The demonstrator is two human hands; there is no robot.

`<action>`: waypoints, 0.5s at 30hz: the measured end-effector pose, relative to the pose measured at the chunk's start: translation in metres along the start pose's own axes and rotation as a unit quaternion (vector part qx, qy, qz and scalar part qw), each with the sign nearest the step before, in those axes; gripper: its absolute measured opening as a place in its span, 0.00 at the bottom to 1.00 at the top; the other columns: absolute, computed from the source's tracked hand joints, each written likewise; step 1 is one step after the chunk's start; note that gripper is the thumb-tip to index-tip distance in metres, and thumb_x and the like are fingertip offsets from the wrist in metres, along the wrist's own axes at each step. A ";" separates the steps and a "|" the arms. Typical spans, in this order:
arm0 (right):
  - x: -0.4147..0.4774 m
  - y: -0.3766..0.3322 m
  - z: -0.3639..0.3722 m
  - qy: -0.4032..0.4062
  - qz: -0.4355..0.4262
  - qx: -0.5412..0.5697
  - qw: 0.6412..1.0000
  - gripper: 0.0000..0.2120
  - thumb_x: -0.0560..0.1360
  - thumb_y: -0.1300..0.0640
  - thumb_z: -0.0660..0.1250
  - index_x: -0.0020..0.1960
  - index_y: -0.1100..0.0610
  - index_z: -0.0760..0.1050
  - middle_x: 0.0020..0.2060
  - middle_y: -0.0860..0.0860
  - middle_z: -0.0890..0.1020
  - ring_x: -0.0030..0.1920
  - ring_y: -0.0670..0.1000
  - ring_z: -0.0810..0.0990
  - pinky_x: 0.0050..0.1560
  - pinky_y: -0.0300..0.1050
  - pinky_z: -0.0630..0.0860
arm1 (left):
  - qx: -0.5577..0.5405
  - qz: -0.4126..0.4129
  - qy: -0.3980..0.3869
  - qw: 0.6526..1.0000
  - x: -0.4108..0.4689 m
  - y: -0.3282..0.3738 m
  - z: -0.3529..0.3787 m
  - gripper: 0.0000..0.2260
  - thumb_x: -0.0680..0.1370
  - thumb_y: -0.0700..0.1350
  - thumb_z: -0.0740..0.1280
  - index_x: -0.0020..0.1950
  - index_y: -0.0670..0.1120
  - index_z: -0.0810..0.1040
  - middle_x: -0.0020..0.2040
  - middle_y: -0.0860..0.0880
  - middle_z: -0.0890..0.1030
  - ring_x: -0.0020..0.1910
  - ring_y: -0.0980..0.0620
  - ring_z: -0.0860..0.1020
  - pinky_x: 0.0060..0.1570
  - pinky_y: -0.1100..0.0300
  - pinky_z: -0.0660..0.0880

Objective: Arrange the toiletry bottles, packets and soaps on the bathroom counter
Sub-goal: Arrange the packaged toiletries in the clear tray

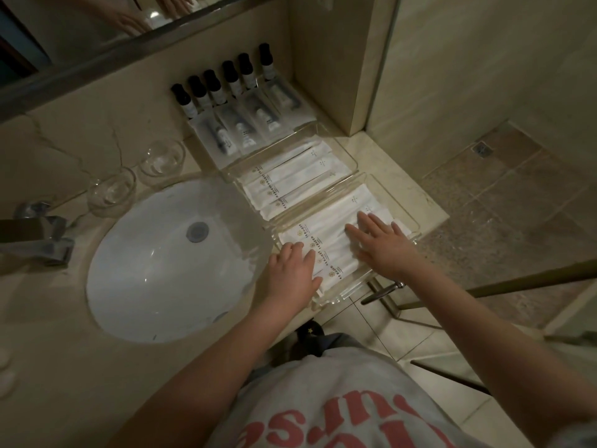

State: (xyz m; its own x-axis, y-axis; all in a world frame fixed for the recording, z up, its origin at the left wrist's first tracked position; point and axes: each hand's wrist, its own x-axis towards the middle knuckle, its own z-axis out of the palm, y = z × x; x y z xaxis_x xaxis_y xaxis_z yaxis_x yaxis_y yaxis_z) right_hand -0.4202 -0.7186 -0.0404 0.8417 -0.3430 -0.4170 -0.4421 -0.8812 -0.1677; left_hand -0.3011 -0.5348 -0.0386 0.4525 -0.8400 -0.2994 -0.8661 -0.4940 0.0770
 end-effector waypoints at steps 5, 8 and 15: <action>0.000 -0.007 -0.002 -0.001 0.019 -0.011 1.000 0.27 0.80 0.44 0.49 0.76 0.45 0.45 0.77 0.53 0.42 0.77 0.56 0.42 0.75 0.62 0.47 | 0.045 0.007 -0.062 0.997 -0.001 0.007 -0.004 0.27 0.81 0.54 0.52 0.77 0.44 0.50 0.78 0.44 0.51 0.77 0.44 0.49 0.73 0.42 0.52; 0.003 -0.013 -0.003 0.021 0.024 -0.016 0.999 0.28 0.80 0.48 0.53 0.76 0.47 0.46 0.78 0.53 0.45 0.77 0.56 0.44 0.74 0.63 0.49 | 0.050 0.001 -0.071 0.996 0.001 0.007 -0.004 0.28 0.81 0.54 0.51 0.77 0.43 0.46 0.79 0.44 0.48 0.78 0.45 0.46 0.73 0.41 0.49; 0.019 -0.035 -0.005 0.010 -0.005 -0.015 1.000 0.30 0.80 0.45 0.52 0.77 0.47 0.42 0.78 0.53 0.43 0.77 0.55 0.43 0.75 0.62 0.46 | 0.010 -0.017 -0.081 0.996 0.004 0.003 -0.005 0.29 0.81 0.55 0.51 0.77 0.44 0.48 0.79 0.45 0.48 0.78 0.46 0.45 0.73 0.41 0.46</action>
State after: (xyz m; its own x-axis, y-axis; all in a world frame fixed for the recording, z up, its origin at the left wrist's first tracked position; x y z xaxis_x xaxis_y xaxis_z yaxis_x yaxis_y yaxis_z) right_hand -0.3874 -0.6959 -0.0374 0.8522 -0.3405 -0.3972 -0.4247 -0.8936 -0.1453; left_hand -0.3013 -0.5408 -0.0351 0.4430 -0.7743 -0.4519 -0.8553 -0.5161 0.0456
